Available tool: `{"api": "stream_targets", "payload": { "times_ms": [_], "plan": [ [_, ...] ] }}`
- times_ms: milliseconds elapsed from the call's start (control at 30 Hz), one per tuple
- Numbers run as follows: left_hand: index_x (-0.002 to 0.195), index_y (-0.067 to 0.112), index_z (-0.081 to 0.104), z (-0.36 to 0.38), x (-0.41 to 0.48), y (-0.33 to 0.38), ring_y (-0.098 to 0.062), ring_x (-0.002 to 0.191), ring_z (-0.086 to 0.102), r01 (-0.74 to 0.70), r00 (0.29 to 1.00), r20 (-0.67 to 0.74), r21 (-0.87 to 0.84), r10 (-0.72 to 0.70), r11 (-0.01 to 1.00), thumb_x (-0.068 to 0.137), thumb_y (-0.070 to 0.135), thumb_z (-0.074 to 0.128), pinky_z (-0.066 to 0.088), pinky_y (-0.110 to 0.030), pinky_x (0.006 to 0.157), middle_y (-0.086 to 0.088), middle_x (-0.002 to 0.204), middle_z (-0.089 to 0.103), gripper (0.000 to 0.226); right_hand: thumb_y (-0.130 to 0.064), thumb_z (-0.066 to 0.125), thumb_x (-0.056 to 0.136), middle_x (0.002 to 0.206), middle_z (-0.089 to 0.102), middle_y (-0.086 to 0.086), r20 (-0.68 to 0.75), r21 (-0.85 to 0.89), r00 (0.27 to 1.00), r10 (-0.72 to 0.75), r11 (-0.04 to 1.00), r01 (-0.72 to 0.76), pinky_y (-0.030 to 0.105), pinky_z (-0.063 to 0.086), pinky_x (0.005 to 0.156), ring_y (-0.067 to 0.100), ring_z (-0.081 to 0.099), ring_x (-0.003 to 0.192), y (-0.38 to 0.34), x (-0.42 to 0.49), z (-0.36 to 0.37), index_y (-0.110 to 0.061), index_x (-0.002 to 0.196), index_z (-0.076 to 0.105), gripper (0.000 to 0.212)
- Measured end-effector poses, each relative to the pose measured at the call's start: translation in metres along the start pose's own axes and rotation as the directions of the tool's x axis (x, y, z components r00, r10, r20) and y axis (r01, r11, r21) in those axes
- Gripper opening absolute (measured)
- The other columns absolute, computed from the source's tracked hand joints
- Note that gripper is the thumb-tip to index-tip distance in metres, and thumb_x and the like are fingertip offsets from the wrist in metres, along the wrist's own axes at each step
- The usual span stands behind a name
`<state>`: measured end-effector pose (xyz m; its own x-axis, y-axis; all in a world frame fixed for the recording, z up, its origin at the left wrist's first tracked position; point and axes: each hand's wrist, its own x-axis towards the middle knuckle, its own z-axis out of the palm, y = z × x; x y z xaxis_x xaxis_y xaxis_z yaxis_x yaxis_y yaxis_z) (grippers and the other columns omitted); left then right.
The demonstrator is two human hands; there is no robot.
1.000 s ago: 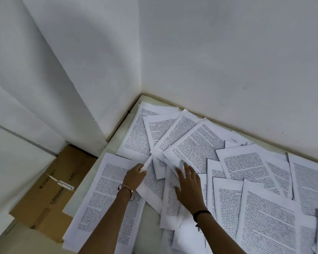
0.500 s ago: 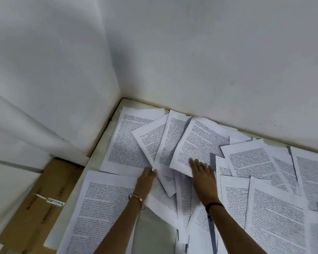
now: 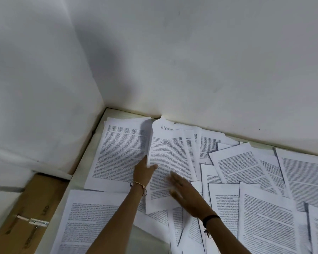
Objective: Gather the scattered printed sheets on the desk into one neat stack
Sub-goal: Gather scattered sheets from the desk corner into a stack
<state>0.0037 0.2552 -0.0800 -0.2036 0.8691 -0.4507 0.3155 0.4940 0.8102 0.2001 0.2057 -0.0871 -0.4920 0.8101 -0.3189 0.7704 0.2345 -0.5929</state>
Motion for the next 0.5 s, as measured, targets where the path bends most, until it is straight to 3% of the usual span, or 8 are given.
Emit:
{"api": "stream_targets", "payload": {
  "times_ms": [100,167,233,300,400,467,500],
  "plan": [
    [0.105,0.001,0.064,0.010,-0.004,0.010,-0.030,0.095,0.064,-0.025,0.991,-0.129,0.086,0.036,0.996,0.085,0.018,0.062,0.046,-0.026,0.074,-0.015,0.102,0.069,0.027,-0.072,0.012,0.087,0.159,0.005,-0.016,-0.269,0.245,0.930,0.249,0.952,-0.184,0.038,0.011,0.121,0.000,0.001,0.145,0.006,-0.003,-0.003,-0.039,0.149,0.015,0.071],
    [0.100,-0.003,0.064,0.008,-0.001,0.013,-0.030,0.087,0.064,-0.011,0.985,-0.173,0.065,0.022,0.998,0.088,0.017,0.058,0.041,-0.024,0.069,-0.019,0.096,0.069,0.024,-0.077,0.020,0.082,0.160,0.000,-0.014,-0.274,0.450,0.850,0.450,0.841,-0.299,0.035,0.005,0.120,0.001,-0.004,0.145,0.005,-0.004,-0.010,-0.038,0.149,0.010,0.078],
    [0.100,0.000,0.064,-0.004,0.004,0.013,-0.027,0.086,0.062,0.025,0.987,-0.160,-0.001,-0.025,1.000,0.088,0.017,0.057,0.043,-0.025,0.072,-0.017,0.096,0.068,0.022,-0.075,0.029,0.083,0.160,0.002,-0.008,-0.253,0.506,0.816,0.521,0.790,-0.347,0.037,0.005,0.121,0.008,-0.001,0.146,0.004,0.000,-0.015,-0.030,0.151,0.008,0.084],
    [0.101,0.006,0.065,-0.026,0.014,0.009,-0.028,0.088,0.064,0.082,0.991,-0.094,-0.125,-0.094,0.989,0.084,0.018,0.061,0.053,-0.029,0.076,-0.013,0.095,0.068,0.020,-0.075,0.039,0.080,0.159,0.015,-0.001,-0.302,0.536,0.782,0.545,0.776,-0.334,0.041,0.014,0.120,0.017,0.012,0.146,0.001,0.008,-0.020,-0.021,0.151,0.015,0.093],
    [0.115,-0.001,0.059,-0.064,0.017,0.004,-0.021,0.081,0.062,0.206,0.977,0.133,-0.342,-0.169,0.917,0.086,0.003,0.058,0.055,-0.016,0.065,-0.010,0.103,0.064,0.030,-0.081,0.053,0.066,0.148,0.034,-0.008,-0.265,0.617,0.789,0.554,0.727,-0.303,0.038,0.030,0.114,0.015,0.031,0.140,-0.010,0.024,-0.025,-0.016,0.148,0.025,0.108],
    [0.123,-0.003,0.052,-0.085,0.016,-0.001,-0.022,0.092,0.060,0.285,0.940,0.279,-0.332,-0.196,0.899,0.086,-0.003,0.055,0.051,-0.019,0.080,-0.010,0.118,0.058,0.037,-0.086,0.056,0.055,0.142,0.035,-0.019,-0.167,0.719,0.846,0.506,0.650,-0.247,0.032,0.036,0.110,0.008,0.039,0.134,-0.017,0.034,-0.025,-0.025,0.148,0.023,0.117],
    [0.125,-0.002,0.051,-0.094,0.016,-0.005,-0.023,0.096,0.060,0.319,0.919,0.338,-0.333,-0.204,0.887,0.086,-0.004,0.055,0.051,-0.023,0.086,-0.011,0.121,0.058,0.040,-0.084,0.058,0.055,0.140,0.040,-0.021,-0.149,0.749,0.876,0.459,0.630,-0.203,0.026,0.042,0.105,0.002,0.045,0.129,-0.019,0.039,-0.024,-0.030,0.146,0.025,0.111]
  ]
}}
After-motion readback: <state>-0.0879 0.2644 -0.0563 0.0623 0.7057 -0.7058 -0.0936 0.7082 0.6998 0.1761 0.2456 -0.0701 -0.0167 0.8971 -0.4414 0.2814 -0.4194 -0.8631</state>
